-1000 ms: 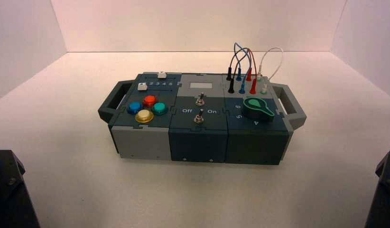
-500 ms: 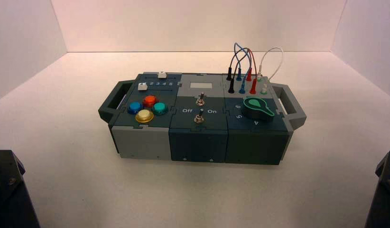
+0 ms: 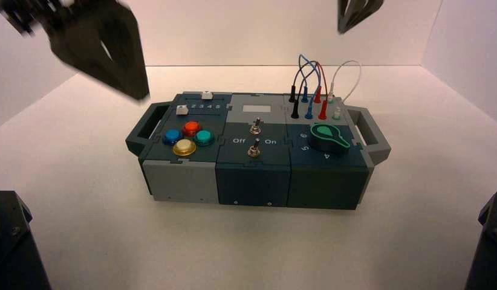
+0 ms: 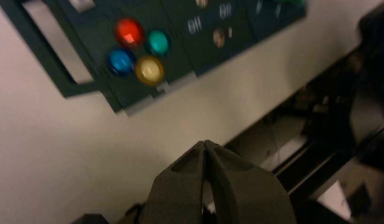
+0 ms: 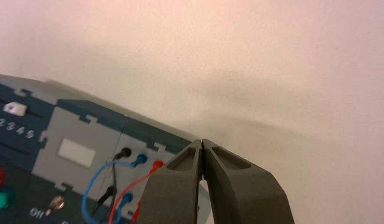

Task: Rotate the box clockwise.

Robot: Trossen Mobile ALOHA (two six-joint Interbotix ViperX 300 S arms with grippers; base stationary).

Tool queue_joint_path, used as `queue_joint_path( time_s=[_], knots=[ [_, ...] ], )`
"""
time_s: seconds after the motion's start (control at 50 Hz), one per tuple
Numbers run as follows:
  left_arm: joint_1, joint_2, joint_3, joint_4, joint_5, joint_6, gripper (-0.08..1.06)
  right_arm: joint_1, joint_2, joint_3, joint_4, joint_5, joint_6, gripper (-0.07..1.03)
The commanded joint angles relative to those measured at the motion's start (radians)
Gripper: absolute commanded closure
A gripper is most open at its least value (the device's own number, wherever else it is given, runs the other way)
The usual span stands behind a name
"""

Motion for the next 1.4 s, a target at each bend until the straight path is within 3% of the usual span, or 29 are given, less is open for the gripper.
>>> queue_joint_path(
  time_s=[0.02, 0.32, 0.68, 0.94, 1.4],
  knots=[
    [-0.025, 0.054, -0.011, -0.003, -0.011, -0.006, 1.01, 0.005, 0.037, -0.057, 0.003, -0.009, -0.002, 0.99],
    [-0.071, 0.235, -0.035, -0.002, -0.051, 0.017, 1.01, 0.005, 0.181, -0.133, 0.005, -0.011, -0.003, 0.99],
    [-0.141, 0.411, -0.061, -0.002, -0.067, 0.034, 1.01, 0.005, 0.328, -0.167, 0.006, -0.011, -0.003, 0.98],
    [-0.143, 0.491, -0.074, 0.002, -0.092, 0.044, 1.01, 0.005, 0.367, -0.166, 0.017, -0.018, -0.003, 0.98],
    [-0.143, 0.604, -0.109, 0.031, -0.152, 0.046, 1.01, 0.026, 0.380, -0.135, 0.035, -0.018, -0.005, 0.98]
  ],
)
